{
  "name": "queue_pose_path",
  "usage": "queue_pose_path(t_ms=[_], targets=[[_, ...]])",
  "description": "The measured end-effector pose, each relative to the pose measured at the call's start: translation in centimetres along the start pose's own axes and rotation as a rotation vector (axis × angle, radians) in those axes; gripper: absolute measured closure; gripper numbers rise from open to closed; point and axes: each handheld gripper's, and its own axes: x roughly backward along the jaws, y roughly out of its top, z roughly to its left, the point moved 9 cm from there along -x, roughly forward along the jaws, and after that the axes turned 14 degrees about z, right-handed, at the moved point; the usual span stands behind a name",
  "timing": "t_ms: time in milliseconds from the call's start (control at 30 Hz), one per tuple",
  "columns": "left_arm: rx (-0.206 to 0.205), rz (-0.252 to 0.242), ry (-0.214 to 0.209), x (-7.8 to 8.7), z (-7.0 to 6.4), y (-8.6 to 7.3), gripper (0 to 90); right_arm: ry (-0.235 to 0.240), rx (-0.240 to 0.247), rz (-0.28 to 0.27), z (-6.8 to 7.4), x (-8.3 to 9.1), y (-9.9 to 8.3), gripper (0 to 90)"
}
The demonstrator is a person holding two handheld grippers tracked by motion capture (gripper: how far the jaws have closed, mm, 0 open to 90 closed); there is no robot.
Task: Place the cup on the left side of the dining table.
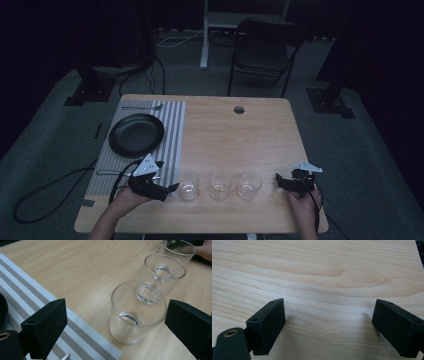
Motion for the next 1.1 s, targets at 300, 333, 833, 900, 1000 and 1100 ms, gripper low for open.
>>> queue_pose_path(t_ms=[300, 333, 833, 900, 1000, 1100], targets=[[-0.044, 0.028, -0.037, -1.3, -1.2, 1.3, 4.8, 0.000, 0.000, 0.000, 0.0, 0.0, 0.0, 11.1], [-0.052, 0.026, -0.033, -1.4, -1.3, 1.5, 4.8, 0.000, 0.000, 0.000, 0.0, 0.0, 0.0, 11.1], [-0.134, 0.074, -0.075, -3.6, -3.5, 3.9, 4.8, 0.000, 0.000, 0.000, 0.0, 0.0, 0.0, 11.1], [-0.141, 0.080, -0.079, -4.0, -3.7, 4.2, 4.8, 0.000, 0.000, 0.000, 0.0, 0.0, 0.0, 11.1], [-0.157, 0.097, -0.087, -4.5, -4.2, 4.4, 4.8, 0.000, 0.000, 0.000, 0.0, 0.0, 0.0, 11.1], [-0.176, 0.109, -0.106, -5.0, -4.8, 4.7, 4.8, 0.000, 0.000, 0.000, 0.0, 0.0, 0.0, 11.1]])
